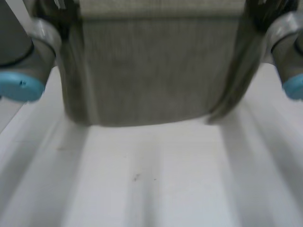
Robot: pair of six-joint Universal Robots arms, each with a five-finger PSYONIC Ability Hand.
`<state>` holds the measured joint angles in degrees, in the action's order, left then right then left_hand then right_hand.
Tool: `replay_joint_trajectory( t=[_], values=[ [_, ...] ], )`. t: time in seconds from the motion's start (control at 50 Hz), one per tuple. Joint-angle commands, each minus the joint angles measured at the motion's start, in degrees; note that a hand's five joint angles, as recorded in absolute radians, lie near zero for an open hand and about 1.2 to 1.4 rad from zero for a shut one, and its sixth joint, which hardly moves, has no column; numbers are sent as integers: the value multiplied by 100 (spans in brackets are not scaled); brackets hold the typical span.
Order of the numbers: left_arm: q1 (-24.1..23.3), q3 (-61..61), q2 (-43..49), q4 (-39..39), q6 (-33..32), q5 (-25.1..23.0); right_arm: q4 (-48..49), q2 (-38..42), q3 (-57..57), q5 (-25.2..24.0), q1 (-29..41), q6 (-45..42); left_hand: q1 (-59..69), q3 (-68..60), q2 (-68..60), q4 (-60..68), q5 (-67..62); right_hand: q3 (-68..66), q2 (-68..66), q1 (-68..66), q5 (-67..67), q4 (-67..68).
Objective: Fold the towel.
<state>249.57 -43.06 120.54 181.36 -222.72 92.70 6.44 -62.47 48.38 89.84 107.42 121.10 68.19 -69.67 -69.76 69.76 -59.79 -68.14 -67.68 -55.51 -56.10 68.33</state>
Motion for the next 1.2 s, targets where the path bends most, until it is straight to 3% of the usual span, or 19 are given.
replay_joint_trajectory(
  t=[0.02, 0.26, 0.32, 0.4, 0.48, 0.62, 0.66, 0.72, 0.76, 0.86, 0.92, 1.0, 1.12, 1.2],
  values=[
    [-6, -735, -723, 1657, 781, 117, 1914, -1030, 1356, -510, -19, 220, 1181, -1033, -1024, 1024, -1021, -1186, -1232, -2449, -1390, 1167],
    [39, -3525, -953, 1930, 941, 12, 428, -767, 2677, -994, -72, 458, 1181, -1033, -1024, 1024, -1021, -1186, -1232, -2449, -1390, 1167],
    [65, -4281, -892, 2264, 932, -243, 182, -503, 3099, -1241, -195, 555, 1181, -1033, -1024, 1024, -1021, -1186, -1232, -2449, -1390, 1167],
    [83, -5087, -420, 2790, 871, -568, 103, -4, 3668, -1512, -327, 765, 1181, -1033, -1024, 1024, -1021, -1186, -1232, -2449, -1390, 1167],
    [118, -5283, -48, 2826, 791, -595, 85, 350, 3890, -1583, -336, 871, 1181, -1033, -1024, 1024, -1021, -1186, -1232, -2449, -1390, 1167],
    [338, -5889, -189, 2000, -193, -577, -433, 16, 4224, -1592, -389, 730, 1181, -1033, -1024, 1024, -1021, -1186, -1232, -2449, -1390, 1167],
    [434, -6186, -809, 1100, -797, -507, -1054, -518, 4390, -1653, -607, 643, 1181, -1033, -1024, 1024, -1021, -1186, -1232, -2449, -1390, 1167],
    [522, -6346, -1155, 567, -967, -472, -1418, -749, 4470, -1689, -767, 537, 1181, -1033, -1024, 1024, -1021, -1186, -1232, -2449, -1390, 1167],
    [610, -6565, -1872, -473, -1054, -515, -2240, -1142, 4575, -1776, -968, 179, 1181, -1033, -1024, 1024, -1021, -1186, -1232, -2449, -1390, 1167],
    [619, -6785, -2884, -1609, -1028, -708, -3680, -1863, 4821, -1864, -1100, -682, 1181, -1033, -1024, 1024, -1021, -1186, -1232, -2449, -1390, 1167],
    [628, -6751, -3368, -1893, -1037, -989, -4446, -2110, 4962, -1873, -1301, -1271, 1181, -1033, -1024, 1024, -1021, -1186, -1232, -2449, -1390, 1167],
    [698, -6654, -3608, -1858, -1037, -1184, -4766, -2164, 4892, -1865, -1505, -1608, 1181, -1033, -1024, 1024, -1021, -1186, -1232, -2449, -1390, 1167],
    [821, -6259, -3241, -1605, -1019, -1254, -3829, -1989, 4401, -2005, -1514, -1380, 1181, -1033, -1024, 1024, -1021, -1186, -1232, -2449, -1390, 1167],
    [733, -5907, -2606, -1199, -1010, -1175, -2871, -1183, 3769, -1892, -1278, -880, 1181, -1033, -1024, 1024, -1021, -1186, -1232, -2449, -1390, 1167]
  ],
)
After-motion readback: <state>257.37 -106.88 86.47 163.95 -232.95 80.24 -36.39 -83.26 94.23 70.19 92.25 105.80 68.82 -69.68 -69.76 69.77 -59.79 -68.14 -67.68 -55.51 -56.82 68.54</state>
